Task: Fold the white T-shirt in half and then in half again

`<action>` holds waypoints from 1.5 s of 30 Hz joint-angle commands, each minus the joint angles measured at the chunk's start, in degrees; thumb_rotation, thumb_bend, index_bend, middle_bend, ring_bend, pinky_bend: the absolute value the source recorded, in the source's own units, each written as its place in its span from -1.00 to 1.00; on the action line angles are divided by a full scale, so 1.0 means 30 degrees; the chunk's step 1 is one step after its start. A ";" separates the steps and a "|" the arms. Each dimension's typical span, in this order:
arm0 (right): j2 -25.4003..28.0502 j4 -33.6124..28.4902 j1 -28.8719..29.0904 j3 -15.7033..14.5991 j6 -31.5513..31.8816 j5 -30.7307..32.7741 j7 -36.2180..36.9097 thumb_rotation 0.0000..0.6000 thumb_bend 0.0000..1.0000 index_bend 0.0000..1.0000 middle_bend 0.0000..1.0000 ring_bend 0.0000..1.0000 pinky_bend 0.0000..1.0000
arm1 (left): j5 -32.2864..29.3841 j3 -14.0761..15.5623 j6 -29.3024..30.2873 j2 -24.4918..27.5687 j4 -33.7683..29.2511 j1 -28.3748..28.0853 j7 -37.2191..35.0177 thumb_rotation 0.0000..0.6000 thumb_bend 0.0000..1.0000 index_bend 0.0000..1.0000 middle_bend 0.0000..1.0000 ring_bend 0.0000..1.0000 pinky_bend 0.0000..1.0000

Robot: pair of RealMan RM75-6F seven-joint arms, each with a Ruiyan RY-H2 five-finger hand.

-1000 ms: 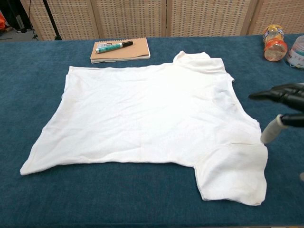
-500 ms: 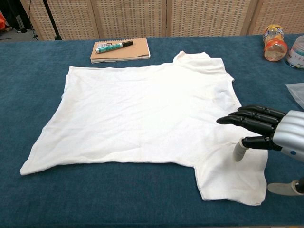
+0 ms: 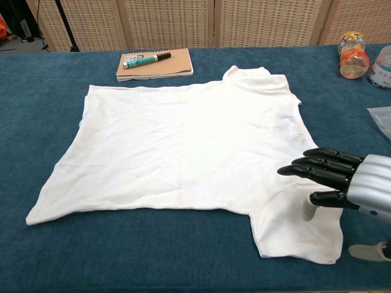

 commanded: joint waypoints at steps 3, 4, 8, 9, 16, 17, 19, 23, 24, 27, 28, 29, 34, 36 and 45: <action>-0.0447 0.0199 0.0166 -0.0123 -0.0284 0.0145 -0.0219 1.00 -0.89 -0.24 -0.89 -1.00 -1.00 | -0.0047 -0.0021 -0.0036 -0.0007 0.0004 -0.0014 0.0009 1.00 -1.00 -1.00 -1.00 -1.00 -1.00; -0.0574 0.0269 0.0211 -0.0148 -0.0353 0.0173 -0.0234 1.00 -0.87 -0.24 -0.88 -1.00 -1.00 | -0.0066 -0.0029 -0.0055 -0.0009 0.0008 -0.0021 0.0005 1.00 -1.00 -1.00 -1.00 -1.00 -1.00; -0.1063 0.0530 0.0295 -0.0128 -0.0255 0.0309 -0.0119 1.00 -0.68 -0.21 -0.85 -1.00 -0.99 | -0.0147 -0.0052 -0.0118 0.0014 0.0004 -0.0028 -0.0098 1.00 -1.00 -1.00 -1.00 -1.00 -1.00; -0.1182 0.0616 0.0309 -0.0121 -0.0197 0.0345 -0.0067 1.00 -0.64 -0.20 -0.84 -1.00 -0.98 | -0.0162 -0.0056 -0.0125 0.0022 0.0001 -0.0025 -0.0126 1.00 -1.00 -1.00 -1.00 -1.00 -1.00; -0.1763 0.1057 0.0474 -0.0132 0.0145 0.0482 0.0355 1.00 -0.16 -0.13 -0.79 -1.00 -0.94 | -0.0182 -0.0022 -0.0238 -0.0018 -0.0014 -0.0050 -0.0058 1.00 -1.00 -1.00 -1.00 -1.00 -1.00; -0.1818 0.1117 0.0484 -0.0128 0.0275 0.0501 0.0482 1.00 -0.12 -0.13 -0.78 -1.00 -0.94 | -0.0187 -0.0026 -0.0239 -0.0027 -0.0022 -0.0053 -0.0034 1.00 -1.00 -1.00 -1.00 -1.00 -1.00; -0.1884 0.1264 0.0506 -0.0146 0.0467 0.0540 0.0680 1.00 -0.04 -0.12 -0.78 -1.00 -0.94 | -0.0214 -0.0034 -0.0249 -0.0053 -0.0018 -0.0058 0.0032 1.00 -1.00 -1.00 -1.00 -1.00 -1.00; -0.1966 0.1412 0.0560 -0.0249 0.0512 0.0709 0.1029 1.00 0.25 -0.08 -0.78 -1.00 -0.94 | -0.0235 -0.0024 -0.0324 -0.0083 -0.0038 -0.0086 0.0103 1.00 -1.00 -1.00 -1.00 -1.00 -1.00; -0.1993 0.1448 0.0572 -0.0283 0.0482 0.0778 0.1131 1.00 0.28 -0.07 -0.77 -1.00 -0.94 | -0.0222 -0.0022 -0.0317 -0.0085 -0.0045 -0.0085 0.0117 1.00 -1.00 -1.00 -1.00 -1.00 -1.00; -0.2067 0.1562 0.0604 -0.0352 0.0530 0.0868 0.1338 1.00 0.32 -0.05 -0.77 -1.00 -0.94 | -0.0189 -0.0017 -0.0282 -0.0094 -0.0050 -0.0075 0.0131 1.00 -1.00 -1.00 -1.00 -1.00 -1.00; -0.2089 0.1598 0.0608 -0.0367 0.0550 0.0885 0.1372 1.00 0.32 -0.05 -0.77 -1.00 -0.94 | -0.0189 -0.0014 -0.0286 -0.0097 -0.0045 -0.0074 0.0127 1.00 -1.00 -1.00 -1.00 -1.00 -1.00; -0.2116 0.1639 0.0618 -0.0391 0.0568 0.0906 0.1411 1.00 0.32 -0.04 -0.77 -1.00 -0.94 | -0.0193 -0.0012 -0.0297 -0.0097 -0.0039 -0.0077 0.0131 1.00 -1.00 -1.00 -1.00 -1.00 -1.00; -0.2242 0.1814 0.0678 -0.0460 0.0594 0.1045 0.1538 1.00 0.21 0.12 -0.77 -1.00 -0.94 | -0.0168 -0.0007 -0.0293 -0.0085 -0.0041 -0.0076 0.0117 1.00 -1.00 -1.00 -1.00 -1.00 -1.00; -0.2310 0.1910 0.0687 -0.0492 0.0667 0.1075 0.1615 1.00 0.14 0.18 -0.77 -1.00 -0.94 | -0.0164 0.0001 -0.0294 -0.0083 -0.0032 -0.0071 0.0109 1.00 -1.00 -1.00 -1.00 -1.00 -1.00; -0.2597 0.2305 0.0682 -0.0470 0.1268 0.1165 0.1905 1.00 0.09 0.24 -0.77 -1.00 -0.94 | 0.0688 0.0207 -0.0116 -0.0379 0.0294 -0.0177 0.0145 1.00 -1.00 -0.91 -1.00 -1.00 -1.00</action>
